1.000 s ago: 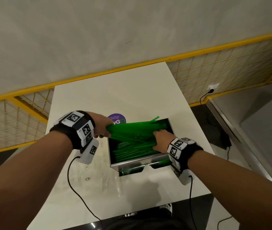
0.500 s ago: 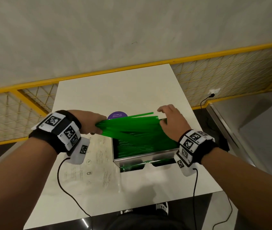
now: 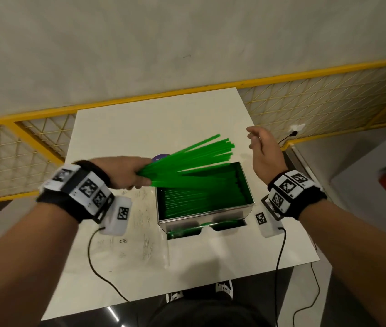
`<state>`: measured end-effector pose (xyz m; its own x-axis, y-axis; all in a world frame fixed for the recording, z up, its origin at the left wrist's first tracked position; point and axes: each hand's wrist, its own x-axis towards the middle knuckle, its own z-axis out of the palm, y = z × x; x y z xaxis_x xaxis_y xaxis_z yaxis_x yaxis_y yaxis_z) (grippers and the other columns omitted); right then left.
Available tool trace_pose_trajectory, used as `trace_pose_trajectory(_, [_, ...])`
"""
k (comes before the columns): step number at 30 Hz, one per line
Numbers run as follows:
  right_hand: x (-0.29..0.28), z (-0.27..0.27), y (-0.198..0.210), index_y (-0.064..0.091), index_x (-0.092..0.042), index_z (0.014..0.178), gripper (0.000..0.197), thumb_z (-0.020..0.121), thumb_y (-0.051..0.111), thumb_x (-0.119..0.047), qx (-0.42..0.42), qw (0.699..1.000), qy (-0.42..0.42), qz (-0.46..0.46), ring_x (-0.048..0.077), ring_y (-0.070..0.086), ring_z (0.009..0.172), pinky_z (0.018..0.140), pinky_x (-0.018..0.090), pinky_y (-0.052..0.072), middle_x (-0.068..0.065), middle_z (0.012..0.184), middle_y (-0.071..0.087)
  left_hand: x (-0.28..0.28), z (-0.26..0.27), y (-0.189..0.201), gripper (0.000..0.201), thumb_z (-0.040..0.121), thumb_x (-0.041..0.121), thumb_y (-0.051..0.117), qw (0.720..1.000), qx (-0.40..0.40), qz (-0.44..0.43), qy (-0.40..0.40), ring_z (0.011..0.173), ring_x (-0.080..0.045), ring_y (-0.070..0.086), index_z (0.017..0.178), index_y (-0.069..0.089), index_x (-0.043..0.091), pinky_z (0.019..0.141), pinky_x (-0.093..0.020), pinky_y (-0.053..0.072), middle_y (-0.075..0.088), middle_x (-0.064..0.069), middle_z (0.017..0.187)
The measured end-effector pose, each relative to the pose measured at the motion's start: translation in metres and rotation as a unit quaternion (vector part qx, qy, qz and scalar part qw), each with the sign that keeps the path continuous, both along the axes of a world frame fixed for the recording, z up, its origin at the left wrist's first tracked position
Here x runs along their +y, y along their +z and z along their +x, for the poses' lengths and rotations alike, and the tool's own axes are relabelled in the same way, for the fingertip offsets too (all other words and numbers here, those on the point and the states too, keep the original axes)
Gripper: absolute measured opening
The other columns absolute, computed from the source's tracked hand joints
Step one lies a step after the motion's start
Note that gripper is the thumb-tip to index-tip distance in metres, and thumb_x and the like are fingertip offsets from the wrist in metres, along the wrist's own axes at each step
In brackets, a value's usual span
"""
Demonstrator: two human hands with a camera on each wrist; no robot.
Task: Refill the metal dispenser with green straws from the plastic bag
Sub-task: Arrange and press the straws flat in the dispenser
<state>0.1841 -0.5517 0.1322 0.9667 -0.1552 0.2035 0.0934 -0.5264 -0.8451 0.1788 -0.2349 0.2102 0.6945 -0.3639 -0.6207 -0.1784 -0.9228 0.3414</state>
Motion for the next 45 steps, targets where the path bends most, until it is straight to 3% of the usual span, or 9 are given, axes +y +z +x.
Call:
trace_pose_trajectory(5, [0.007,-0.023,-0.007,0.044,-0.016,0.136,0.038,0.099,0.044,-0.023,0.049,0.991,0.087,-0.085,0.014,0.048,0.117,0.104,0.033,0.040,0.004,0.136,0.047,-0.036,-0.013,-0.059,0.035,0.095,0.025,0.053,0.999,-0.017,0.024,-0.027,0.079,-0.016,0.055,0.127,0.043,0.013,0.075,-0.027,0.041,0.058,-0.002,0.101])
trace_pose_trajectory(9, [0.019,-0.034,-0.029,0.017,-0.031,0.150,0.060,0.097,0.045,-0.033,0.141,0.884,0.278,-0.348,0.018,0.017,0.145,0.120,0.040,0.013,-0.003,0.157,0.020,-0.057,-0.011,-0.088,0.042,0.094,0.025,0.054,0.996,-0.046,0.051,-0.051,0.114,-0.030,0.054,0.130,0.039,0.008,0.092,-0.036,0.042,0.055,-0.015,0.126])
trace_pose_trajectory(12, [0.026,-0.033,-0.047,0.004,-0.032,0.151,0.064,0.098,0.040,-0.036,0.188,0.808,0.285,-0.481,0.021,0.011,0.147,0.120,0.047,0.001,-0.001,0.158,0.016,-0.063,-0.007,-0.104,0.050,0.090,0.022,0.060,0.994,-0.080,0.054,-0.043,0.115,-0.031,0.053,0.133,0.037,0.009,0.095,-0.038,0.043,0.052,-0.016,0.125])
trace_pose_trajectory(14, [0.031,-0.032,-0.052,0.006,-0.028,0.152,0.064,0.098,0.041,-0.032,0.184,0.792,0.269,-0.516,0.023,0.018,0.144,0.119,0.050,0.000,0.002,0.156,0.023,-0.061,-0.007,-0.115,0.055,0.090,0.021,0.061,0.994,-0.091,0.045,-0.040,0.117,-0.032,0.052,0.137,0.035,0.011,0.098,-0.038,0.042,0.049,-0.016,0.127])
trace_pose_trajectory(22, [0.056,-0.023,-0.042,0.028,-0.015,0.143,0.058,0.089,0.046,-0.004,0.161,0.782,0.261,-0.542,0.032,0.031,0.131,0.110,0.047,0.020,0.015,0.145,0.030,-0.058,-0.022,-0.142,0.073,0.090,0.044,0.052,0.968,-0.231,0.074,-0.070,0.121,-0.028,0.045,0.148,0.016,0.016,0.100,-0.038,0.036,0.043,-0.008,0.135])
trace_pose_trajectory(32, [0.081,-0.023,-0.045,0.039,-0.015,0.135,0.054,0.084,0.055,-0.007,0.177,0.813,0.268,-0.486,0.031,0.034,0.123,0.102,0.044,0.027,0.012,0.134,0.037,-0.060,-0.024,-0.145,0.050,0.090,0.030,0.048,0.962,-0.255,0.083,-0.042,0.111,-0.029,0.050,0.135,0.034,0.011,0.095,-0.038,0.035,0.052,-0.009,0.124])
trace_pose_trajectory(37, [0.063,-0.025,-0.041,0.035,-0.023,0.141,0.062,0.086,0.062,-0.032,0.184,0.872,0.295,-0.344,0.021,0.032,0.128,0.108,0.039,0.028,0.003,0.135,0.039,-0.064,-0.023,-0.144,0.068,0.088,0.045,0.050,0.969,-0.232,0.075,-0.035,0.119,-0.029,0.047,0.143,0.024,0.016,0.100,-0.039,0.035,0.046,-0.009,0.131])
trace_pose_trajectory(41, [0.032,-0.043,-0.033,0.048,-0.016,0.125,0.035,0.093,0.054,-0.028,0.131,0.914,0.233,-0.304,0.016,0.047,0.112,0.095,0.028,0.044,0.000,0.122,0.046,-0.063,-0.022,-0.139,0.054,0.093,0.033,0.049,0.976,-0.212,-0.044,0.005,0.117,-0.030,0.047,0.141,0.031,0.015,0.098,-0.039,0.042,0.043,-0.010,0.133])
trace_pose_trajectory(45, [0.029,-0.051,-0.048,0.029,-0.018,0.145,0.051,0.098,0.043,-0.029,0.215,0.858,0.269,-0.381,0.025,0.035,0.132,0.108,0.037,0.037,0.008,0.146,0.032,-0.065,-0.019,-0.142,0.056,0.091,0.015,0.051,0.990,-0.120,0.061,-0.049,0.107,-0.036,0.058,0.143,0.029,0.018,0.091,-0.043,0.050,0.048,-0.015,0.126])
